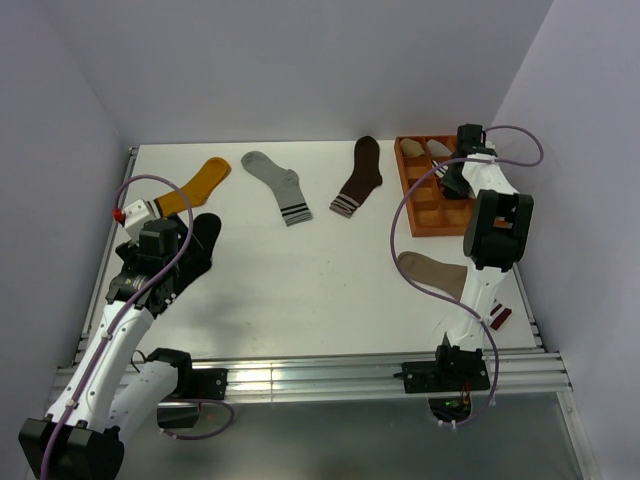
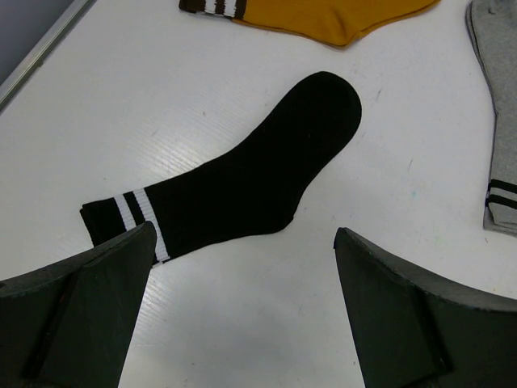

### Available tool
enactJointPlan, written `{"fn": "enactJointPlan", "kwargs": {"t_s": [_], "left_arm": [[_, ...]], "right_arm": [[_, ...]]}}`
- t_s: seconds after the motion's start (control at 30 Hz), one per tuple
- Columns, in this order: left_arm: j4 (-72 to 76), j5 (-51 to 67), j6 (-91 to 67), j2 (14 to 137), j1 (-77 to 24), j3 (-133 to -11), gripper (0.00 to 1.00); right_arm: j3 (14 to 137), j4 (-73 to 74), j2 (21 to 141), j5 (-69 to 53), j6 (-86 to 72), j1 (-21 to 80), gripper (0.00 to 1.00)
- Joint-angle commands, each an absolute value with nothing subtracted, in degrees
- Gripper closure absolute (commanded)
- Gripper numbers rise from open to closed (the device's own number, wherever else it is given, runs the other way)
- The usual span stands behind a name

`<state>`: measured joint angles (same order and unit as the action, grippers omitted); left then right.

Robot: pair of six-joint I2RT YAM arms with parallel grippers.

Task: Roll the socks
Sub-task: Place the sock in the storage box.

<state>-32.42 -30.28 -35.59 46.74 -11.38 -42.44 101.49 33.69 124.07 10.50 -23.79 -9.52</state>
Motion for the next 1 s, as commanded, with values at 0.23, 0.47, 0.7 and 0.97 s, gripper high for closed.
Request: {"fn": "enactJointPlan", "kwargs": {"t_s": [0.23,0.47,0.7,0.97], "left_arm": [[-31.6,-30.9,-35.4,46.8,-11.7,-42.7,0.02],[-31.6,-30.9,-35.4,46.6,-11.6,-42.6,0.02],[-31.5,-30.8,-35.3,46.7,-11.6,-42.6,0.02],[-31.5,-30.8,-35.3,46.5,-11.6,-42.6,0.02]], "right_arm": [[99.8,32.3,125.1,5.3,-25.9,-7.3,1.0],[98.7,32.5,125.1,7.8,-27.0,-6.8,1.0],[101.1,35.5,127.3,8.9,-27.9,-8.1,1.0],[107.0,41.4,131.0,9.6,-27.0,-9.0,1.0]]}}
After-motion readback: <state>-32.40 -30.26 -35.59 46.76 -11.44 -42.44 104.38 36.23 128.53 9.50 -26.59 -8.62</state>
